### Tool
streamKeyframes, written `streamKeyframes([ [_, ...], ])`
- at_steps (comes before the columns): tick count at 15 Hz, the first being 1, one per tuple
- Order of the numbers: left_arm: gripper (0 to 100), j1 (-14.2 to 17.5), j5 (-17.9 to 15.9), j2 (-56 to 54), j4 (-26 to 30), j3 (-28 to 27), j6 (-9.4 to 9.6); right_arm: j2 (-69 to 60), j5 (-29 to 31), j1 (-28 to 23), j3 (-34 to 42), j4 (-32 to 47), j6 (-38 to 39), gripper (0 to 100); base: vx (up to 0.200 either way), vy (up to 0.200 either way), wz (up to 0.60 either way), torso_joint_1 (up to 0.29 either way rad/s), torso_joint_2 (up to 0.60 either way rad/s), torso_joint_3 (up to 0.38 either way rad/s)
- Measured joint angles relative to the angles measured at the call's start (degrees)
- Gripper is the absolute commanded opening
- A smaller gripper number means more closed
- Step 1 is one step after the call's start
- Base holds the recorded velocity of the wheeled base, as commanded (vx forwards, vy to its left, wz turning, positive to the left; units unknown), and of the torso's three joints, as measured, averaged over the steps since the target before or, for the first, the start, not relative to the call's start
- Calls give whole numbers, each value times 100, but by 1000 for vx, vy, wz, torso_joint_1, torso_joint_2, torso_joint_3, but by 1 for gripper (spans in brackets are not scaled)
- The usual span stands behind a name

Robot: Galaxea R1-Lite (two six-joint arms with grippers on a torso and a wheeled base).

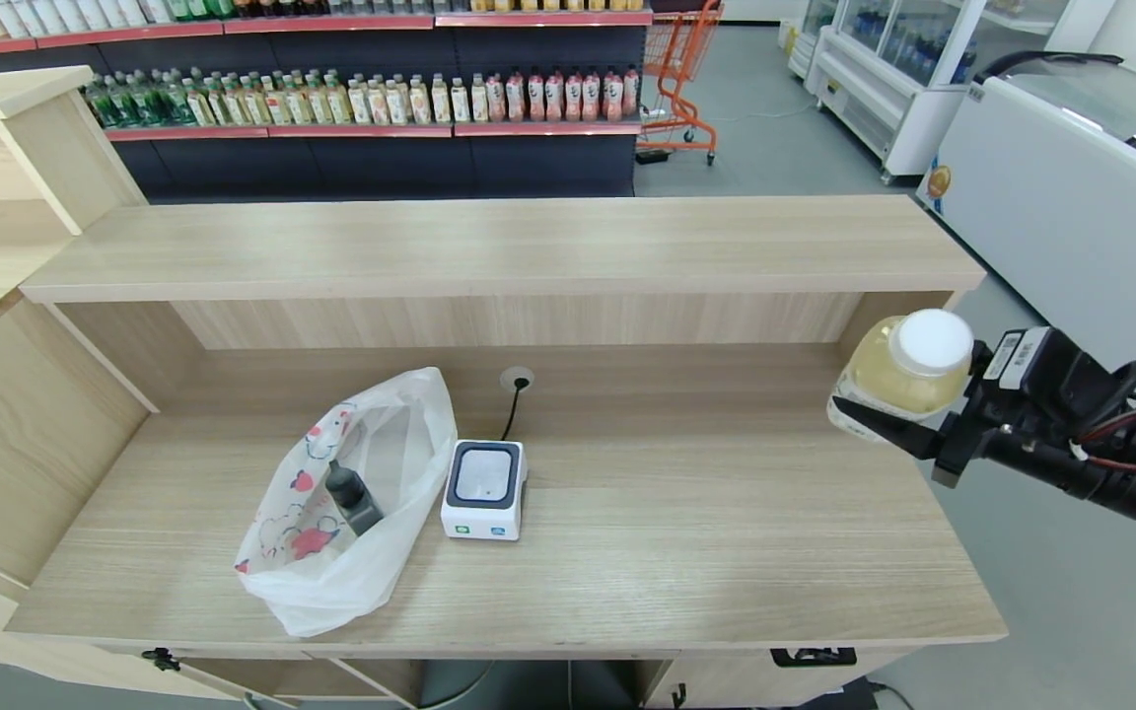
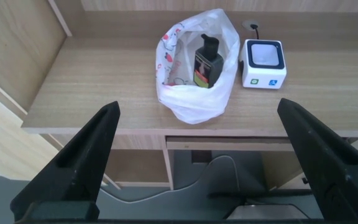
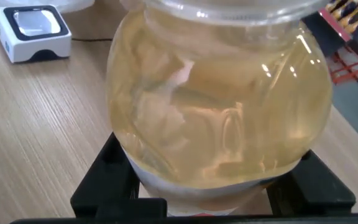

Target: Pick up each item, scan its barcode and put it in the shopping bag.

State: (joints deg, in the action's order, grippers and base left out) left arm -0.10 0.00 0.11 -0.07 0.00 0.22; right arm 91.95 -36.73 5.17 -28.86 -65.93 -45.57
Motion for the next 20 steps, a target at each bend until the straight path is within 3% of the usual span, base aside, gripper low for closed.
streamKeyframes([
  [2, 100, 0, 0, 0, 0, 0, -11, 2, 35, 158, -20, -61, -33, 0, 0, 0, 0, 0, 0, 0],
  [8, 100, -1, 0, 0, -6, 0, -51, -28, -52, 262, -11, -23, 6, 0, 0, 200, 0, 6, 4, 5],
  [17, 100, 0, 0, 0, 0, 0, 10, 254, -1040, 205, -22, -116, 145, 0, 0, 200, 0, 2, 2, 3],
  [20, 100, 0, 0, 0, 0, 0, 10, 571, -1215, 177, -20, -591, 139, 0, 0, 200, 0, 4, 4, -1],
])
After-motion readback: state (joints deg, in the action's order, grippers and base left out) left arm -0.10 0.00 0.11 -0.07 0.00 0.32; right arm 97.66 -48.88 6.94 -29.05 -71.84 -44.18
